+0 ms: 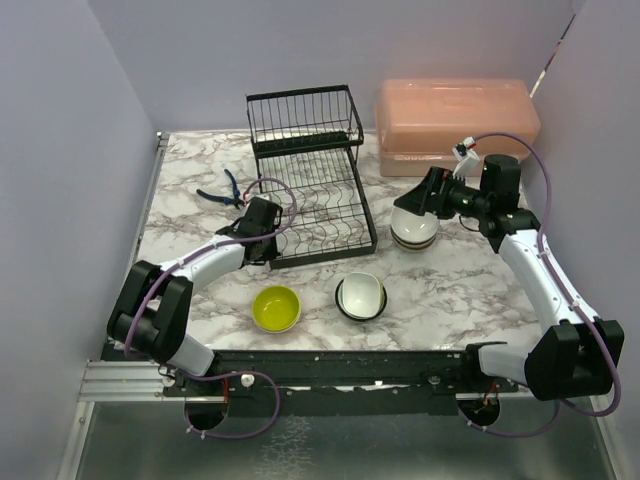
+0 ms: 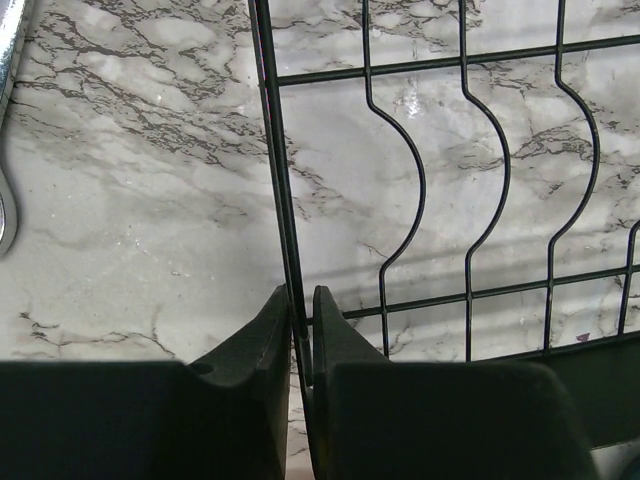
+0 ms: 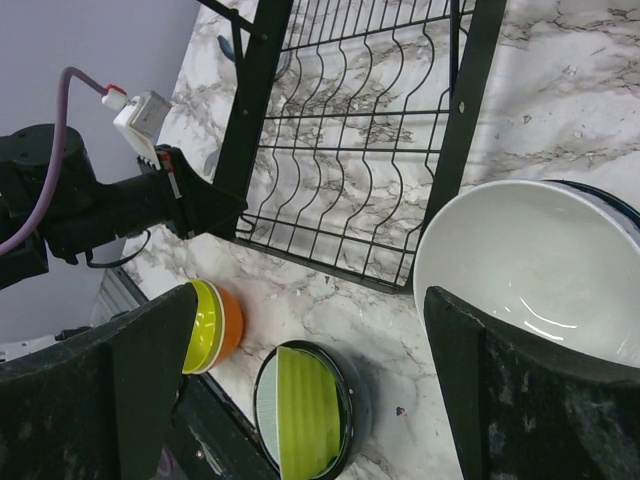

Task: Load the bowls into the dish rack
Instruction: Move the dish rack to the center of the board.

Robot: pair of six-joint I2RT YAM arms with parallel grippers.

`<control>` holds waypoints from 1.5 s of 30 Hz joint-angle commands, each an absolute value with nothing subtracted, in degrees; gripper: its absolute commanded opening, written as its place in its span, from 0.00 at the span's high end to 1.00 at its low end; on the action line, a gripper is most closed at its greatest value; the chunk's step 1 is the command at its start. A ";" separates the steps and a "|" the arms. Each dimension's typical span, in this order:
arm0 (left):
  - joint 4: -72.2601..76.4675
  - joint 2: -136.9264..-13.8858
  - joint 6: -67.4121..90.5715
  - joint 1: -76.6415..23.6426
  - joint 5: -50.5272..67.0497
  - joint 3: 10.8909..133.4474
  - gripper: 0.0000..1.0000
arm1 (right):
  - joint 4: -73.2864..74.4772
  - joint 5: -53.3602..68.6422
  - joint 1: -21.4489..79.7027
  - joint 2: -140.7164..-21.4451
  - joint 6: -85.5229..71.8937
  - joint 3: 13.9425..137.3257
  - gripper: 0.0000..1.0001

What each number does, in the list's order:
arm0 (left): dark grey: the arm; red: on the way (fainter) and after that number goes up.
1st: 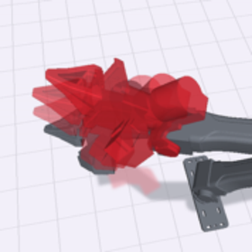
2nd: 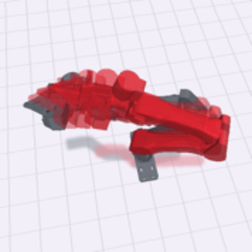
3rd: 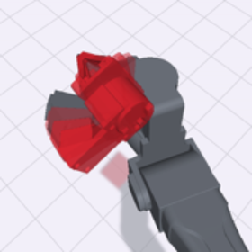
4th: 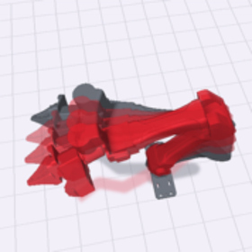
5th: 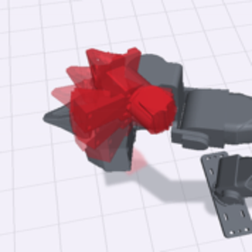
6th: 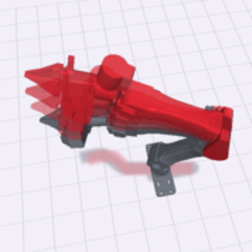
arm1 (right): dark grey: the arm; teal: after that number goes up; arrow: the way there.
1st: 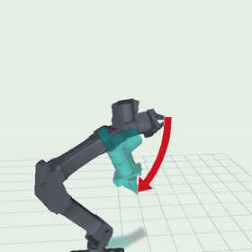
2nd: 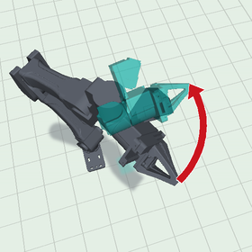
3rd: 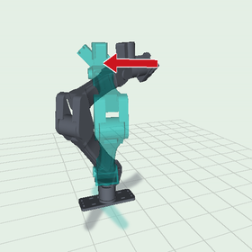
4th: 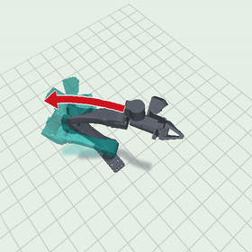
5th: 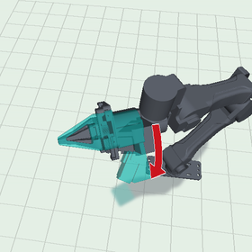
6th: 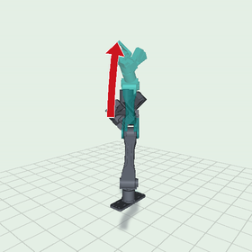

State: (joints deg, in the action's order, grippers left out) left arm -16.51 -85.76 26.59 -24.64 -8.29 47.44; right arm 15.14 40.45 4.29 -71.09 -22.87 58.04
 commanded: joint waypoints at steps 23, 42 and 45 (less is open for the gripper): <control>-20.07 -89.02 22.15 -32.78 -14.49 54.50 0.88 | 17.50 39.03 4.83 -72.50 -23.21 58.61 0.00; -25.21 -61.25 30.71 -32.69 -28.13 48.45 0.01 | 19.91 40.38 5.72 -70.46 -22.46 58.26 0.00; -25.47 -58.50 31.45 -32.70 -24.06 47.27 0.01 | 22.01 39.28 7.27 -69.88 -20.84 58.34 0.00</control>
